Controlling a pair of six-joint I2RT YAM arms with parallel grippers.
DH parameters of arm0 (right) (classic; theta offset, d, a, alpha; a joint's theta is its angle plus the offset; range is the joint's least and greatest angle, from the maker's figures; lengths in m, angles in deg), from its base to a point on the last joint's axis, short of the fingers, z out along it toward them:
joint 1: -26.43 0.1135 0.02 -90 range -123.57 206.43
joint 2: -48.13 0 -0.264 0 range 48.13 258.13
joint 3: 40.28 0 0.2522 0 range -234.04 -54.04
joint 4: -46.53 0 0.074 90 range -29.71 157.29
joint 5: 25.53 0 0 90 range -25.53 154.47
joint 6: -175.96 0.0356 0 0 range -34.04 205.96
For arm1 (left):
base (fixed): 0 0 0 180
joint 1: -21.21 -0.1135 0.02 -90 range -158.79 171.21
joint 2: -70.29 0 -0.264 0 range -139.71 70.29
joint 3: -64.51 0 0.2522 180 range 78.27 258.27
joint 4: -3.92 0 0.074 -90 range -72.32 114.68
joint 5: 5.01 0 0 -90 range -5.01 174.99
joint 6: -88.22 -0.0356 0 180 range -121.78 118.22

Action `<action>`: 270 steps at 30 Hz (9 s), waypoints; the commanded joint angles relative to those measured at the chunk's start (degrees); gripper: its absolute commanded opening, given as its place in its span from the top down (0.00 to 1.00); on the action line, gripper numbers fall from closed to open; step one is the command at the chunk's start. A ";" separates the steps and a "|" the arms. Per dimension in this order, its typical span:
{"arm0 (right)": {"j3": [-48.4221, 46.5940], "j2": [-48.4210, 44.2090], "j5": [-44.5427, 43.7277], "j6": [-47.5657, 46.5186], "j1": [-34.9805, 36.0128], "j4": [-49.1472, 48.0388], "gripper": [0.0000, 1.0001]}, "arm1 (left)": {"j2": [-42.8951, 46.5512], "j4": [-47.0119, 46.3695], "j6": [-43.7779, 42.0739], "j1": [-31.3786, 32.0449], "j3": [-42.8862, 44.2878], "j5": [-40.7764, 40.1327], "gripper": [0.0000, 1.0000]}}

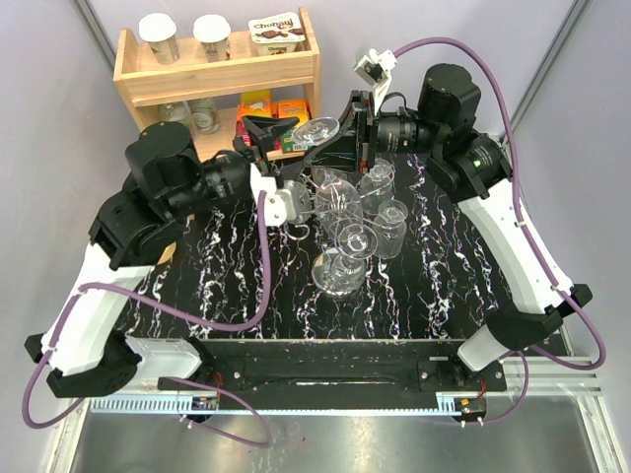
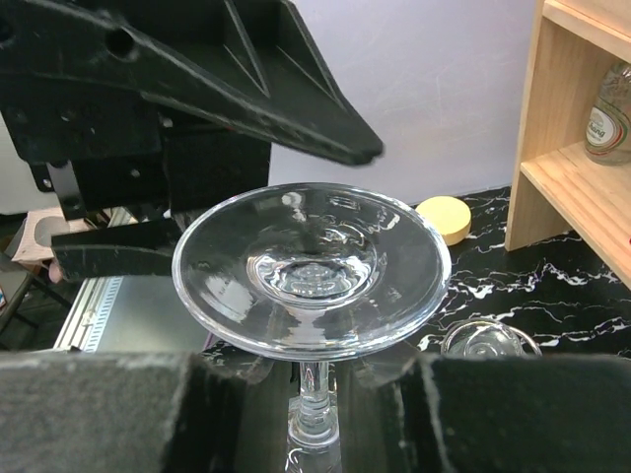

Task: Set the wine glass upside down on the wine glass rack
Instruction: Turn the wine glass upside down at the wine rack.

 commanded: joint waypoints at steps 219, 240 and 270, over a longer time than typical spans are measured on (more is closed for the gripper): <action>-3.40 -5.75 -2.34 -9.50 -5.36 -3.63 0.23 | -11.15 -67.36 108.72 -14.91 -11.03 40.92 1.00; 1.52 -10.85 -13.94 -21.71 -5.54 3.58 0.21 | -7.03 -43.90 92.65 -20.98 -4.79 43.82 1.00; 15.86 -11.99 -16.23 -38.85 -5.63 11.49 0.16 | 14.59 -3.82 58.72 -22.83 -19.19 47.60 1.00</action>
